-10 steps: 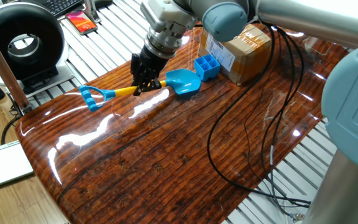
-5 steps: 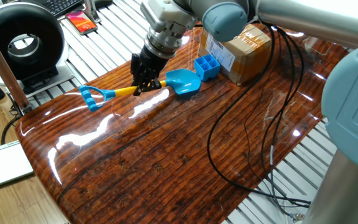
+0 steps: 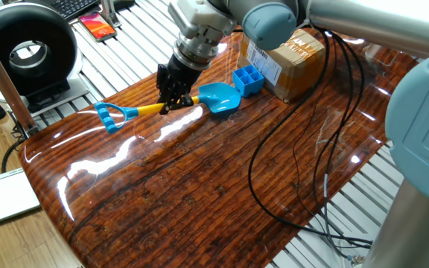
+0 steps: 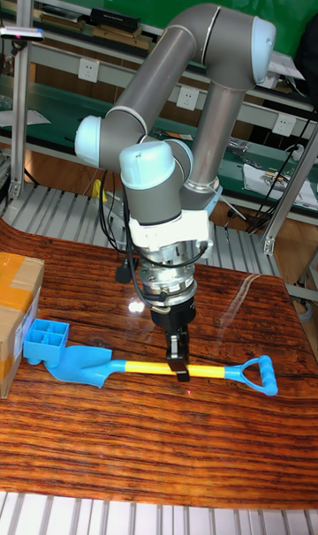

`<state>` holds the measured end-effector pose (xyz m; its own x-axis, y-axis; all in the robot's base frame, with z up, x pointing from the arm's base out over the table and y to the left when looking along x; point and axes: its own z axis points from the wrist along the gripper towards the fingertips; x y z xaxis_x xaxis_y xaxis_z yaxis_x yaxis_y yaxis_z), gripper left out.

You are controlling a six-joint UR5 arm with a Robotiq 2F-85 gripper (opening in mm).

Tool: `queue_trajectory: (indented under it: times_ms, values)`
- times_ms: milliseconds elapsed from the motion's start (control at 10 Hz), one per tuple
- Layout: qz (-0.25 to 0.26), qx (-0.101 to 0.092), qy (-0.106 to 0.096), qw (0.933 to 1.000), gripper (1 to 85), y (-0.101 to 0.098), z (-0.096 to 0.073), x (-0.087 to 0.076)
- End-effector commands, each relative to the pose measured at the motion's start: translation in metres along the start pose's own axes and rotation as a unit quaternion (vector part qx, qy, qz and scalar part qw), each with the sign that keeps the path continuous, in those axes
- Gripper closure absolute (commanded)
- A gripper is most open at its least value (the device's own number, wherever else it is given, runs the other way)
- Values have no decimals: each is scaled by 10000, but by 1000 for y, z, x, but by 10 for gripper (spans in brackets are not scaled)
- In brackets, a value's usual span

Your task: Use a shovel to scoop up an object

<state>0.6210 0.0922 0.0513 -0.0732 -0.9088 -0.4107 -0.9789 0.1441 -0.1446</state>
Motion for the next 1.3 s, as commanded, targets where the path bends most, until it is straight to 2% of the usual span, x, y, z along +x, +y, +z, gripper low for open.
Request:
queue_trajectory:
  times_ms: [0,800,1200]
  values:
    - [83,-13,2,10000,843,-1,0,1]
    - [123,-90,168,9997,843,3,6,16]
    - [46,-141,308,9994,843,9,5,40]
